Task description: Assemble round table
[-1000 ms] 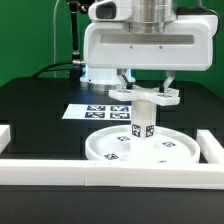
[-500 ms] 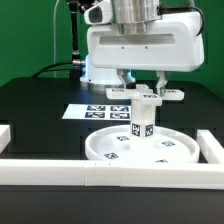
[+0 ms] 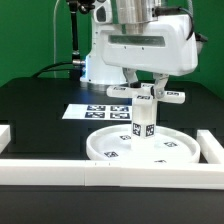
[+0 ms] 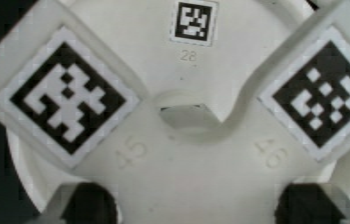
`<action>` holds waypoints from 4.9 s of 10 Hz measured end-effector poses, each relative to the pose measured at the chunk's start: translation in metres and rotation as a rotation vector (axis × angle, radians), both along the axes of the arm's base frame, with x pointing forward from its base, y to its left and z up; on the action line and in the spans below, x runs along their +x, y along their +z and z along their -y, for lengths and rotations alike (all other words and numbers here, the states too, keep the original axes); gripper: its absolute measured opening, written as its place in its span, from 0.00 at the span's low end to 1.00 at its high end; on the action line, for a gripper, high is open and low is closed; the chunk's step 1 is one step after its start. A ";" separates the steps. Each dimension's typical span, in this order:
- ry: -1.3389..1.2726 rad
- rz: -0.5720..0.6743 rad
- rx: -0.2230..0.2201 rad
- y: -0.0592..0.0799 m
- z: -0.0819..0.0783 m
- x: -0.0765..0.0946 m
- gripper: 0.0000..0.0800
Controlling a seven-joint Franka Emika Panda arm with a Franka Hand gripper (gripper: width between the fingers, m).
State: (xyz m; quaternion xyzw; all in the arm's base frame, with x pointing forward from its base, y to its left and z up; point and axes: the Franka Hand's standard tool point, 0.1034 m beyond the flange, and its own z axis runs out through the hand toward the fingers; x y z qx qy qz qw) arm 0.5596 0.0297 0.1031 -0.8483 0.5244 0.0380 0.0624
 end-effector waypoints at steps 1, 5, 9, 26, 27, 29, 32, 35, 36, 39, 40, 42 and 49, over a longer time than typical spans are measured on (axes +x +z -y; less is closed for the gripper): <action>-0.115 0.003 0.012 0.000 0.003 0.002 0.55; -0.499 0.076 0.068 -0.001 0.006 0.001 0.55; -0.791 0.047 0.119 -0.001 0.003 0.001 0.55; 0.150 0.149 0.041 0.031 -0.017 0.002 0.81; 0.222 0.160 0.036 0.031 -0.017 0.002 0.81; 0.486 0.193 -0.001 0.032 -0.017 0.002 0.81; 0.833 0.247 -0.041 0.034 -0.016 0.004 0.81; 1.043 0.271 -0.060 0.033 -0.014 0.004 0.81; 1.096 0.277 -0.064 0.033 -0.013 0.004 0.81; 1.391 0.305 -0.092 0.032 -0.010 0.004 0.81; 1.527 0.303 -0.107 0.030 -0.010 0.004 0.81; 1.787 0.273 -0.137 0.025 -0.013 0.005 0.81; 2.272 0.228 -0.149 0.017 -0.004 0.004 0.81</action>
Offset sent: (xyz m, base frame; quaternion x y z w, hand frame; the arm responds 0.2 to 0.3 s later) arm -0.0168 -0.0047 -0.0102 0.0719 0.0138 0.3040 0.9499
